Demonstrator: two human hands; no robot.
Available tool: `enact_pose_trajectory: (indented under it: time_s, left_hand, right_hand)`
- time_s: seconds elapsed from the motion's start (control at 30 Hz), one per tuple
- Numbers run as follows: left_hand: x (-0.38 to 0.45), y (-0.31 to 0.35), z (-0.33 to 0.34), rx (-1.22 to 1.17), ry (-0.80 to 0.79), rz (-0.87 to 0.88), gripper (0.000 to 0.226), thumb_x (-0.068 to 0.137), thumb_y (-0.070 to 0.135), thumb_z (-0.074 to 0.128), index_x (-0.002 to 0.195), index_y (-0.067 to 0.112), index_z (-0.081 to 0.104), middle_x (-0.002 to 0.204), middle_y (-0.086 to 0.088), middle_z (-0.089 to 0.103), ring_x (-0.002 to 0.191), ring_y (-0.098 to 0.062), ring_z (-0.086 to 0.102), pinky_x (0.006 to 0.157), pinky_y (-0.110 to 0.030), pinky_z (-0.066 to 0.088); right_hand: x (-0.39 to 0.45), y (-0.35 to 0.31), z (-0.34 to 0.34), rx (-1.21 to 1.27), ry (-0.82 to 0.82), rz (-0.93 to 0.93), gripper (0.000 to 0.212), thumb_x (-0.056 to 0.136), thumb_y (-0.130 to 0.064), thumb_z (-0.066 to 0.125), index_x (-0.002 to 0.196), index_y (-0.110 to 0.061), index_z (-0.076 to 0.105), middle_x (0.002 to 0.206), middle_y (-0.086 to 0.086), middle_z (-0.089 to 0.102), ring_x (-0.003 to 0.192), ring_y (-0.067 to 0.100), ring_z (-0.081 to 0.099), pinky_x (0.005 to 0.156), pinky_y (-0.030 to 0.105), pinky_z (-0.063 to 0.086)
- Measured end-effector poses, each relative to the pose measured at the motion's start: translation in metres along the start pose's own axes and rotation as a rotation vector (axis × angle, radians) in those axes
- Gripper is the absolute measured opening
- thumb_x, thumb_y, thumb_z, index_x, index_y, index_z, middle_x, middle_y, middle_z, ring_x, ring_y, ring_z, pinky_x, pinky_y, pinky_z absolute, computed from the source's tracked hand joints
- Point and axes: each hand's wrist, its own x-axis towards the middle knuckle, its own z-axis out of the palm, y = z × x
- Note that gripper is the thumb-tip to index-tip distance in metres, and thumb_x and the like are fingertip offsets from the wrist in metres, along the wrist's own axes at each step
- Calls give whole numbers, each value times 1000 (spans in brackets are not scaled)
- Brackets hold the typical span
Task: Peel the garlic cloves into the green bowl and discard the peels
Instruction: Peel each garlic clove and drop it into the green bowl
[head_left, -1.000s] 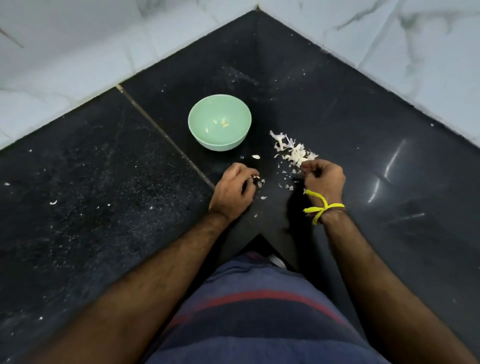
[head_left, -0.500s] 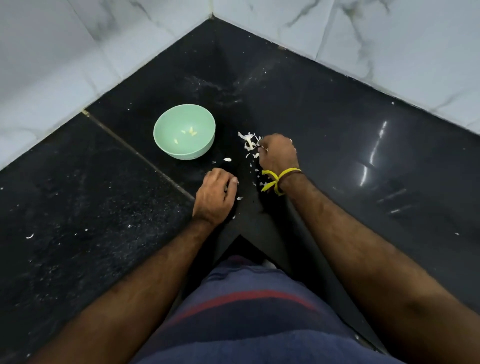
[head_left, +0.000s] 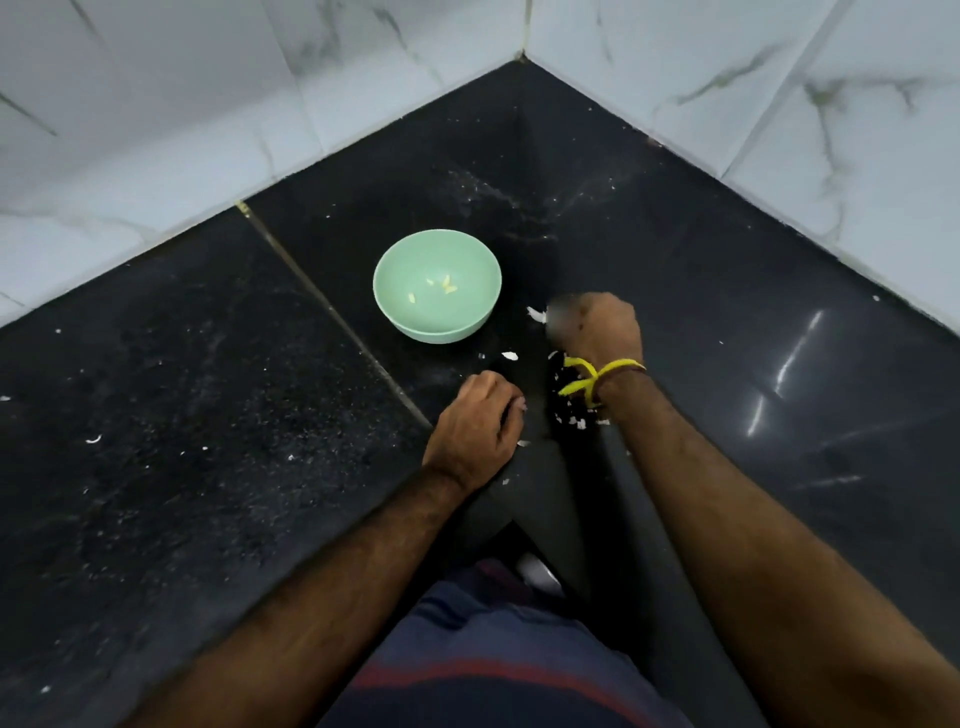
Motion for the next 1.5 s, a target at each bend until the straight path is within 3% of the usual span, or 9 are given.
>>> enact_pose_trajectory:
  time_s: [0.07,0.17,0.33,0.47,0.7,0.93,1.1,1.27,1.5]
  left_hand:
    - [0,1,0,-17,-15,-13,19,97,24,47,97,14,63,101,0,55,97,-19,52,74,-42,52]
    - [0,1,-2,-33,-26,-16,21,95,24,43,97,15,63,102,2,56,98,-16,51,74,-41,53]
    - [-2,2,-3,-23,-29,-3,25,95,29,41,102,18,62,105,2,57,99,-17,52,78,-40,52]
    - [-3,5,-5,-39,-16,-39,27,94,34,43,108,20,61,110,4,58,104,-17,53,80,-40,53]
    - [-6,5,-6,7,-26,-17,20,98,31,52,110,18,62,111,4,58,105,-16,53,81,-38,53]
    - [-5,5,-5,34,-23,14,30,97,38,41,109,18,61,108,3,57,101,-17,53,77,-38,52]
    - [-6,5,-6,36,-27,19,29,97,37,42,109,18,61,109,2,58,102,-17,53,77,-38,52]
    - [-8,8,-6,4,8,3,29,98,35,42,110,18,61,109,2,58,101,-17,52,79,-36,51]
    - [-12,6,-5,-23,27,-18,27,97,32,43,110,16,62,108,0,59,101,-17,51,81,-38,50]
  right_hand:
    - [-14,11,-15,98,90,50,16,83,-12,65,96,-15,75,98,10,72,98,31,65,85,35,52]
    - [-40,27,-30,60,124,95,17,83,-15,68,99,-16,75,99,9,73,99,33,65,87,36,51]
    - [-61,29,-14,-193,-182,-33,42,84,-29,73,124,-24,63,124,11,52,114,34,55,92,45,49]
    - [-63,33,-7,-159,-62,-88,18,88,-5,57,100,-7,71,109,15,58,101,34,60,84,35,48]
    - [-64,33,-33,-50,68,-4,9,87,-18,69,93,-20,75,103,7,61,96,28,60,75,30,43]
    - [-72,11,-7,-209,-248,-119,21,82,-27,74,93,-9,70,97,12,69,94,31,66,78,36,55]
    - [-74,13,11,-320,-166,-154,14,91,-8,53,99,-3,64,104,16,66,99,34,65,78,41,54]
    - [-79,22,12,-313,-162,-207,16,88,-1,52,98,-3,64,107,17,60,99,33,62,82,38,52]
    - [-84,20,5,-89,-50,-109,14,88,-10,54,95,-5,66,98,14,68,95,33,63,80,36,51]
